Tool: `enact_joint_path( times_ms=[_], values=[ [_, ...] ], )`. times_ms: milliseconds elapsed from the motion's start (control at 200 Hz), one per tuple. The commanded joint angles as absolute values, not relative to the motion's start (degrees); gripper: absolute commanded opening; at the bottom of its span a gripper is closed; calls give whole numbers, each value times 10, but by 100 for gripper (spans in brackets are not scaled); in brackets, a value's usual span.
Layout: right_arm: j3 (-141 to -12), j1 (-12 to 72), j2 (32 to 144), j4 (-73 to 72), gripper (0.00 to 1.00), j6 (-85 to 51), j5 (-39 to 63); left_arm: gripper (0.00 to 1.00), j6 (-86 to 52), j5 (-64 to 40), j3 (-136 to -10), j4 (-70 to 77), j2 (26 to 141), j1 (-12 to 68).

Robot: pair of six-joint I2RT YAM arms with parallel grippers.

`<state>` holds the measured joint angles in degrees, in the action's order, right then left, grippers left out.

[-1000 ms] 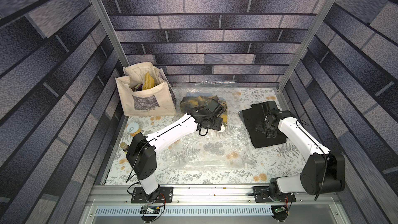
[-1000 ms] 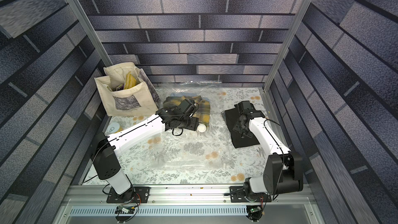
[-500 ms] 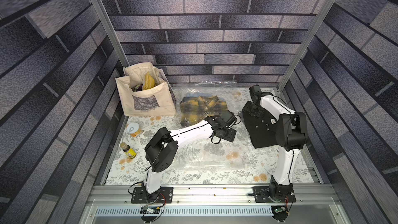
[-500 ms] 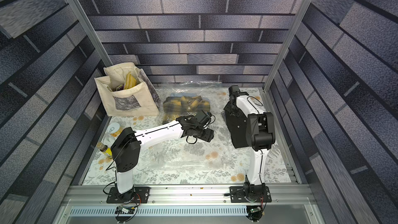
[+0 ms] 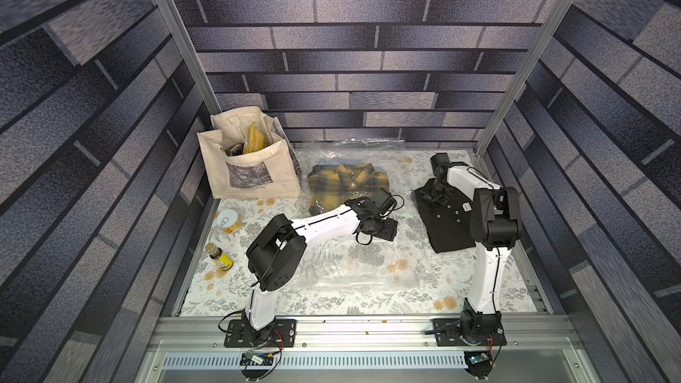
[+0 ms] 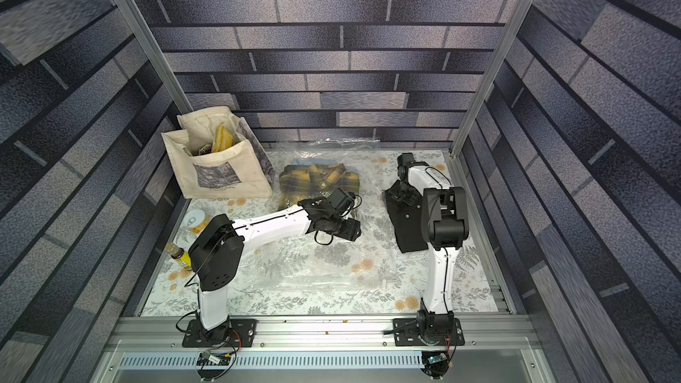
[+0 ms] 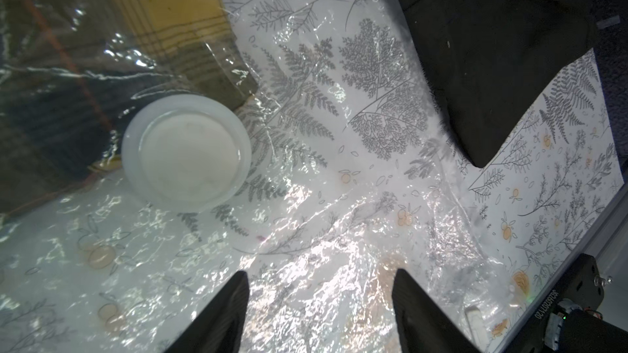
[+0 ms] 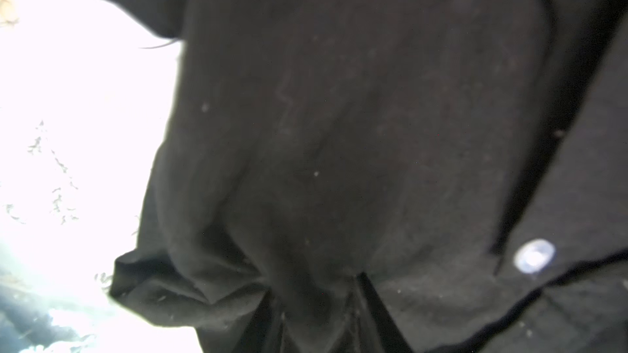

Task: Place the folded shirt into the vacuum bag
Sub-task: Move the shirt from the vacuum bag.

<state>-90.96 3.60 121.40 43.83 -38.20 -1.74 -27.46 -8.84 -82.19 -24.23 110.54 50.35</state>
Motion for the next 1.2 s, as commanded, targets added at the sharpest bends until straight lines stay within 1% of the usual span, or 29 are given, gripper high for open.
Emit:
enact_joint_path(
  times_ms=[0,100,180,401,521,696,771,912,1067,1192],
  values=[
    [-877,28,1204,452,18,-332,2,69,-286,-97,-815,-237,1088,502],
    [-862,28,1155,457,9,-294,-24,68,-301,-100,-821,-234,1108,513],
    [-844,28,1108,451,5,-272,-32,67,-322,-95,-834,-240,1136,525],
    [-808,30,1028,466,1,-210,-12,66,-381,-115,-845,-208,1195,529],
    [-782,33,982,458,0,-177,24,66,-390,-127,-853,-190,1208,524],
    [-776,87,933,477,0,-124,51,64,-394,-150,-861,-177,1214,518],
    [-768,113,921,477,0,-113,55,63,-402,-156,-850,-171,1181,511],
    [-753,165,907,474,0,-93,56,63,-415,-134,-787,-173,1054,476],
    [-738,243,913,477,0,-73,44,63,-411,-81,-714,-251,926,394],
    [-710,322,928,467,0,-70,22,63,-380,-50,-670,-301,858,334]
  ],
)
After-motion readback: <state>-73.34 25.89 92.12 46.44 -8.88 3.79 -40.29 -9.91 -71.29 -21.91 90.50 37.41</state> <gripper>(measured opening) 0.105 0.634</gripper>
